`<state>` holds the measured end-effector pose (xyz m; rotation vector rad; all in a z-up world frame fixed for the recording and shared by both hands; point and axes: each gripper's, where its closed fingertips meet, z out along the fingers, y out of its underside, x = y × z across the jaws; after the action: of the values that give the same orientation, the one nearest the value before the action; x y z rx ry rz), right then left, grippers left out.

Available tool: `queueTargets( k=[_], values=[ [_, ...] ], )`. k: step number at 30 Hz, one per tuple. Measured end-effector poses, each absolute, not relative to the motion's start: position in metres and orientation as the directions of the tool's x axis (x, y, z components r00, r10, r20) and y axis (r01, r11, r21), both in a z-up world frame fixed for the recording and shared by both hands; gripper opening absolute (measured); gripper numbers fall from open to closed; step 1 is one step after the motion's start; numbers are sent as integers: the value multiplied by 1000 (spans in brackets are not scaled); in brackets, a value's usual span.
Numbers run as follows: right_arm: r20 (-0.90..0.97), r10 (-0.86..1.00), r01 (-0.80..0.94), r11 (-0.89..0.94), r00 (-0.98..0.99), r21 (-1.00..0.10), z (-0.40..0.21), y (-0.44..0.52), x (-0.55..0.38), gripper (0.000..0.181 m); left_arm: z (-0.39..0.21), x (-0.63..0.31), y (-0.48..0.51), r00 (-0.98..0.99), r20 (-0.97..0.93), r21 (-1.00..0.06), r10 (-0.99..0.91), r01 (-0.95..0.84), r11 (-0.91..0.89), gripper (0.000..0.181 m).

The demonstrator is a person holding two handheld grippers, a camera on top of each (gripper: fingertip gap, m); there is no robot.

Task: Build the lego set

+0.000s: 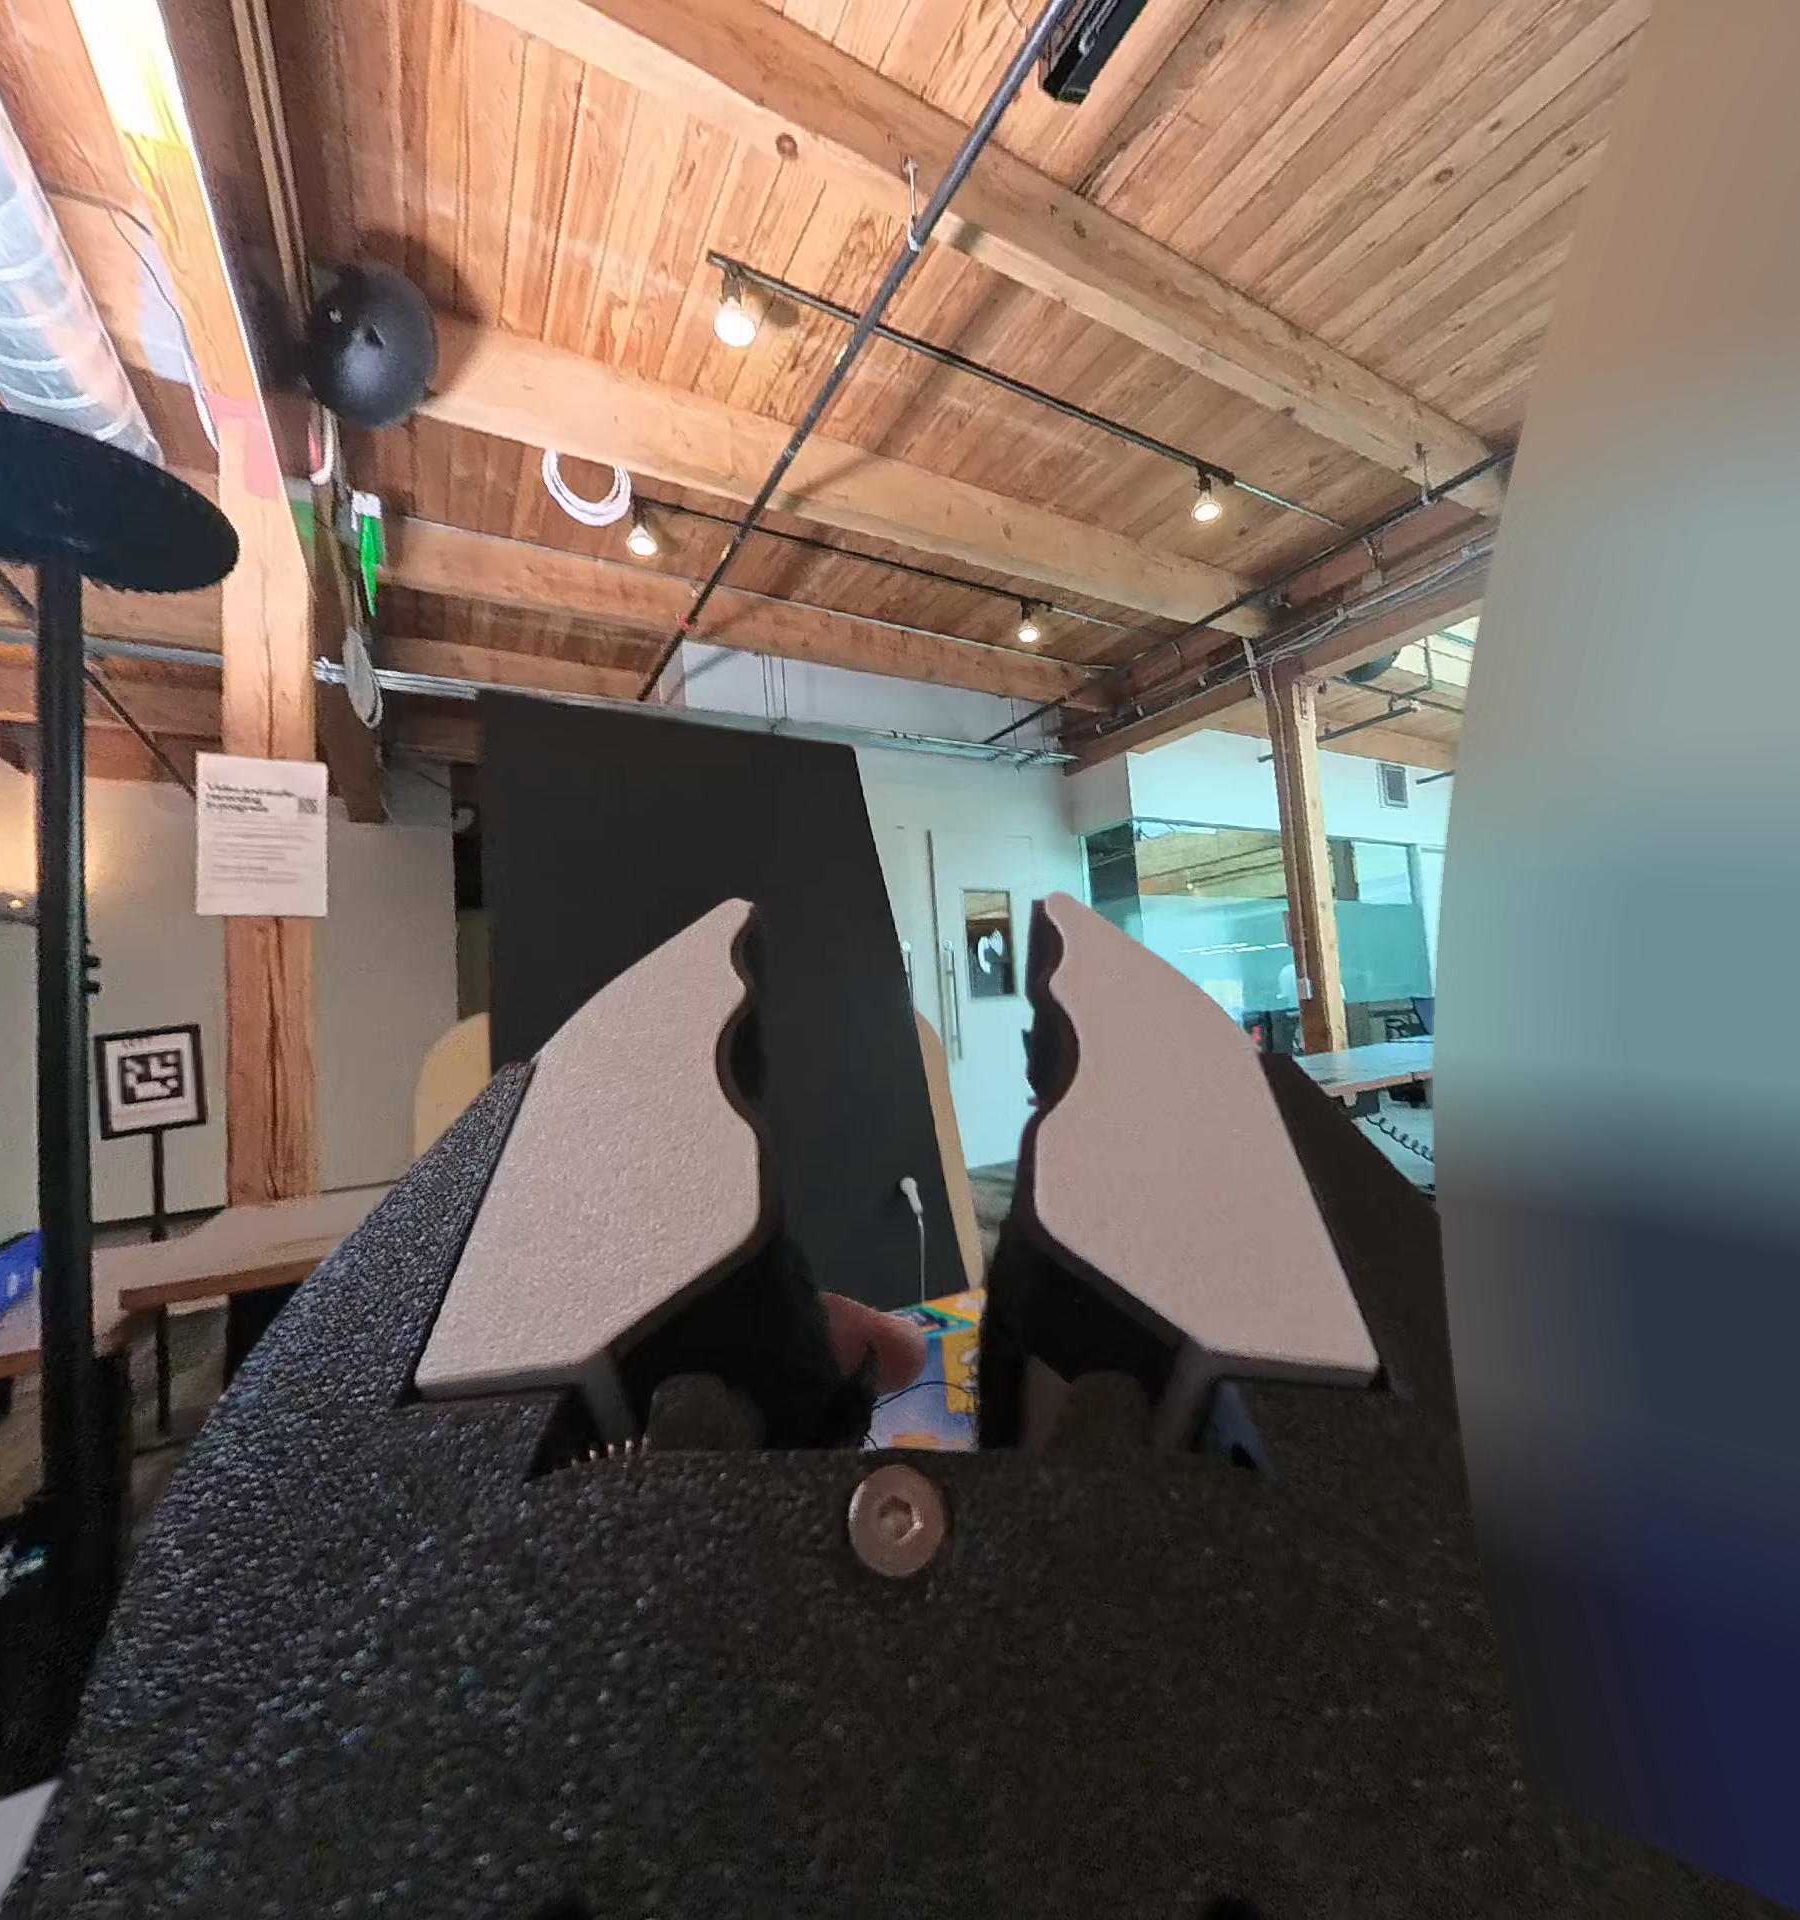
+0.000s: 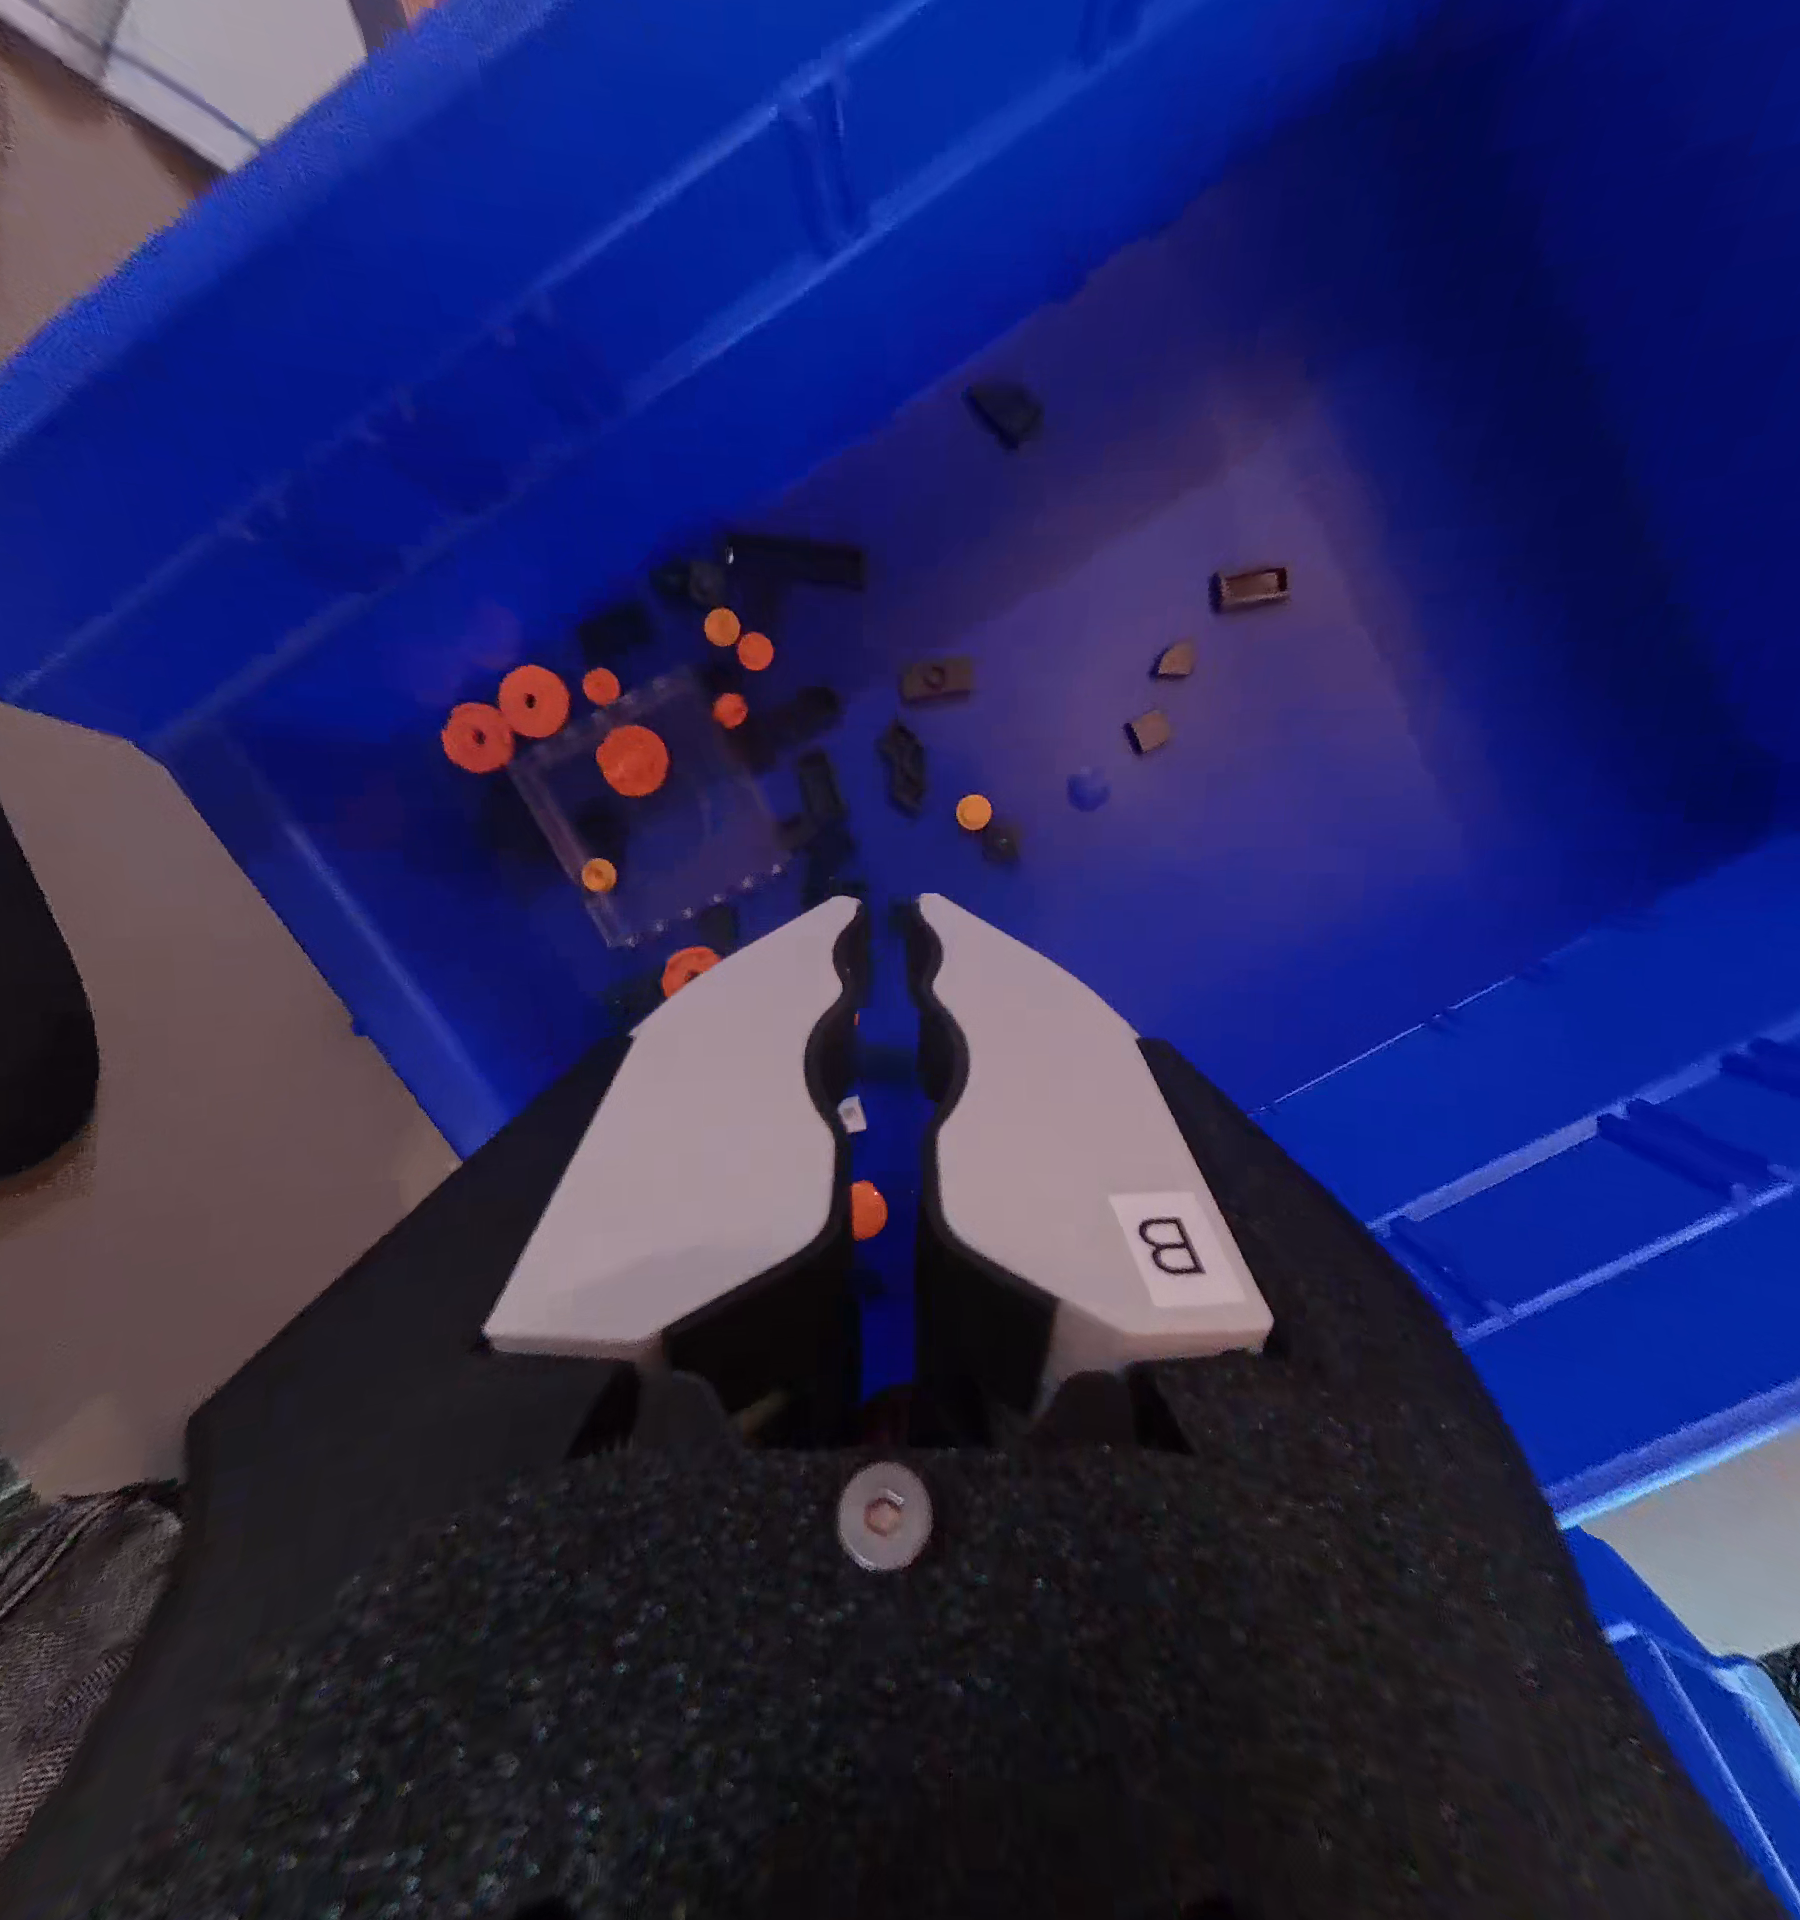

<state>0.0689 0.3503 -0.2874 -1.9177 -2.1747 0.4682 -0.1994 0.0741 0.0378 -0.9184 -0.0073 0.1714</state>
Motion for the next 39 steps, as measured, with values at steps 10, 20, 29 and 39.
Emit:
queueTargets(
  k=[10,20,29,39],
  values=[
    [-63,987,936,121,-150,-330,-296,353,77,10,4,-195,122,991,-82,-858,109,-125,498,48],
    [-73,997,987,-6,-6,-162,-299,353,110,16,-14,-203,140,984,-114,-882,138,-165,441,48],
    [-130,980,982,133,-150,-134,-308,329,101,15,-18,-206,143,984,-115,-889,138,-164,428,48],
    [-39,951,930,291,-307,-224,-316,328,72,22,-16,-203,144,984,-122,-888,132,-168,429,48]
  ],
)
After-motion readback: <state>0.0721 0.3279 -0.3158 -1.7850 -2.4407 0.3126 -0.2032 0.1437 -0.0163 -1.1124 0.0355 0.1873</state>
